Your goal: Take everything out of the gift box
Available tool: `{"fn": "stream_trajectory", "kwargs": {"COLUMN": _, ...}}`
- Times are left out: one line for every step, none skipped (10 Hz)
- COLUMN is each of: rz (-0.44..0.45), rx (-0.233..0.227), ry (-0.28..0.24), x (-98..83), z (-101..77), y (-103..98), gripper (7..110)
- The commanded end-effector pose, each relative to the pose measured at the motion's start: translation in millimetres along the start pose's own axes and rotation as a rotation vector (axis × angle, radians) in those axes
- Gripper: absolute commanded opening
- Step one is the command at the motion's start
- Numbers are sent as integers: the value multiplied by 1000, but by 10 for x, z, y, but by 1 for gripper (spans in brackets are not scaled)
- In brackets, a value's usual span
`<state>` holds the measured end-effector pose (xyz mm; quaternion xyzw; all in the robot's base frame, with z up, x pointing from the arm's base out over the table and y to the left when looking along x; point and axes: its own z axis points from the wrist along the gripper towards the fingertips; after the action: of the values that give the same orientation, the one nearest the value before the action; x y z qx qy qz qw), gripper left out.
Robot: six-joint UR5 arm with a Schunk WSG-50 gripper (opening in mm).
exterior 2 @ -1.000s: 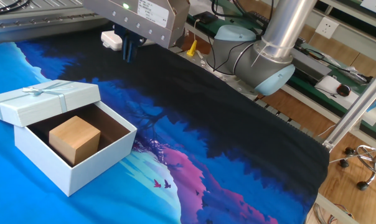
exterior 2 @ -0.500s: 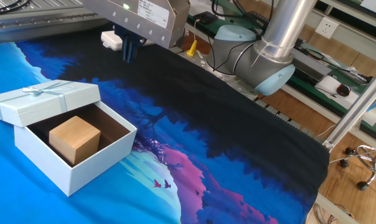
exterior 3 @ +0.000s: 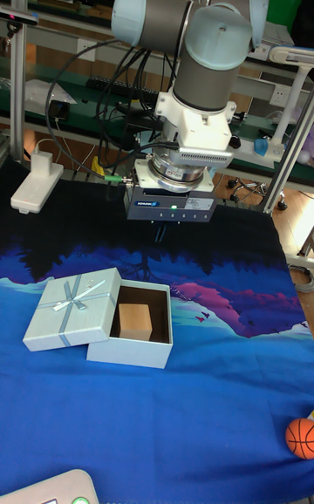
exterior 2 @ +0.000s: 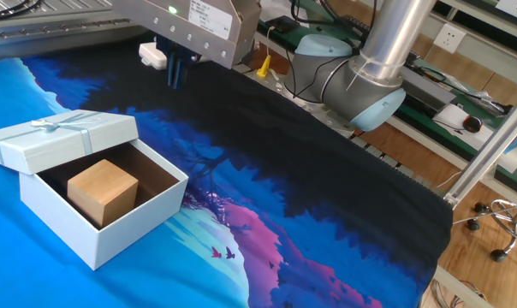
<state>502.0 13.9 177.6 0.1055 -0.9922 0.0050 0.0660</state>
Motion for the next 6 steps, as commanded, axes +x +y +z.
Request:
{"fn": "stream_trajectory", "kwargs": {"rz": 4, "rx": -14, "ry": -24, "x": -59, "z": -11, "y": 31, "gripper": 7}}
{"fn": "stream_trajectory", "kwargs": {"rz": 4, "rx": -13, "ry": -29, "x": -70, "z": -11, "y": 29, "gripper": 7}}
{"fn": "stream_trajectory", "kwargs": {"rz": 4, "rx": -13, "ry": -29, "x": -70, "z": -11, "y": 29, "gripper": 7}}
{"fn": "stream_trajectory", "kwargs": {"rz": 6, "rx": -13, "ry": -27, "x": -66, "z": -11, "y": 30, "gripper": 7}}
{"fn": "stream_trajectory", "kwargs": {"rz": 9, "rx": -12, "ry": -19, "x": -46, "z": -10, "y": 26, "gripper": 7}}
{"fn": "stream_trajectory", "kwargs": {"rz": 23, "rx": -7, "ry": 10, "x": 27, "z": -10, "y": 15, "gripper": 7}}
